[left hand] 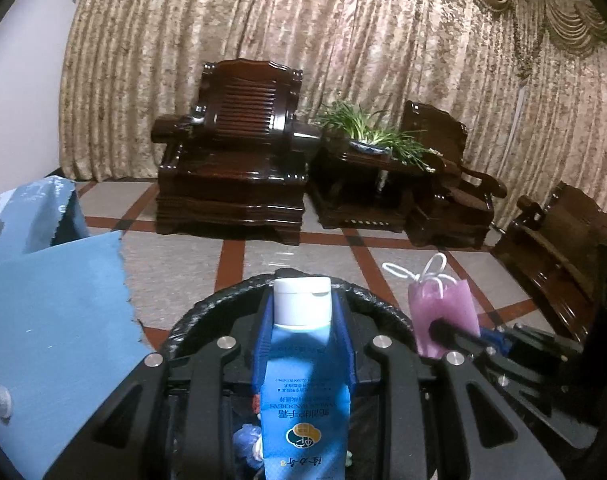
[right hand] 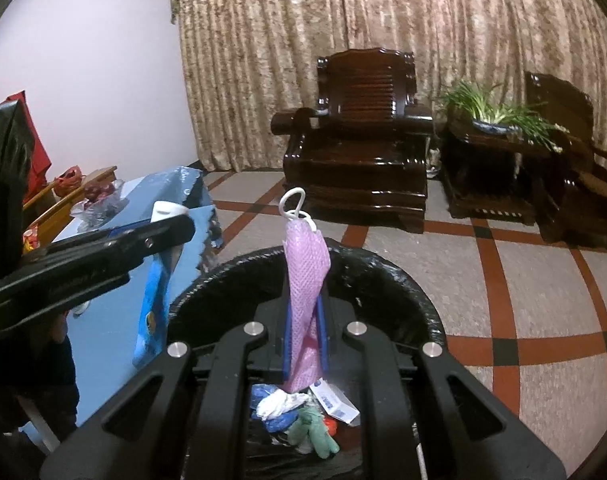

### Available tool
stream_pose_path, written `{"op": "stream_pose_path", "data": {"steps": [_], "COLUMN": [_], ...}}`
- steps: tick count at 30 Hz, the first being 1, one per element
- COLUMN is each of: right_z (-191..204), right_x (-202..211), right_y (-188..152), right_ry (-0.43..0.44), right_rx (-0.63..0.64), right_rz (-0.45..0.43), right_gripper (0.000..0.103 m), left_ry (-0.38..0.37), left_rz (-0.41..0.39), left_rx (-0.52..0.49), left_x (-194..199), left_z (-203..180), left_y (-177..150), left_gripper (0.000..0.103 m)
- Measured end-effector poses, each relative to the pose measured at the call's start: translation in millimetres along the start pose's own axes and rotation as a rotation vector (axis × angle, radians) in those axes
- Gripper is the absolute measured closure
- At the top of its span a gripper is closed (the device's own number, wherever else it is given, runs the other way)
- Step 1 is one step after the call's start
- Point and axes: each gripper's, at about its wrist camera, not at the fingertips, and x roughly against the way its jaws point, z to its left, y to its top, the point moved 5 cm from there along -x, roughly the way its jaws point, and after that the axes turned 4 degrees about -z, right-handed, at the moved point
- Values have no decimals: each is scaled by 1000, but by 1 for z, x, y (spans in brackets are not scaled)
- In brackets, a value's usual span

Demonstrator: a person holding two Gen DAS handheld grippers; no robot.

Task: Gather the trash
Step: 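Open both tools to drop the tube and mask into the bin, then move both tools back to the white paper cup and orange mesh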

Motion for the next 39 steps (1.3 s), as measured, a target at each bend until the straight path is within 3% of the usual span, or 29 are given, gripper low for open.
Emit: {"op": "stream_pose_path", "data": {"steps": [8, 12, 13, 14, 18, 20, 22, 25, 28, 39], "right_z": [-12, -15, -17, -18, -16, -15, -12, -6, 9, 98], "right_x": [-20, -28, -30, -31, -24, -17, -11, 1, 18, 29], "right_y": [-22, -32, -34, -36, -42, -42, -41, -36, -28, -10], "right_ry": [-21, -40, -50, -58, -87, -101, -105, -78, -49, 81], "right_rx": [-19, -14, -14, -16, -21, -18, -18, -55, -63, 34], "right_rz": [52, 79, 89, 91, 79, 59, 51, 52, 17, -7], "right_gripper": [94, 88, 79, 67, 38, 17, 11, 9, 7, 6], "left_ry": [2, -7, -12, -10, 3, 22, 45, 92, 138, 343], "left_rz": [76, 130, 141, 147, 134, 121, 110, 78, 57, 18], "left_rx": [-1, 21, 30, 40, 55, 54, 50, 50, 54, 114], "left_x": [-33, -41, -43, -43, -35, -26, -17, 10, 36, 141], "left_z": [5, 12, 13, 16, 23, 29, 33, 46, 61, 128], "left_y": [-21, -34, -35, -37, -39, -38, -34, -32, -33, -66], "left_gripper": [74, 71, 57, 51, 40, 36, 26, 15, 11, 10]}}
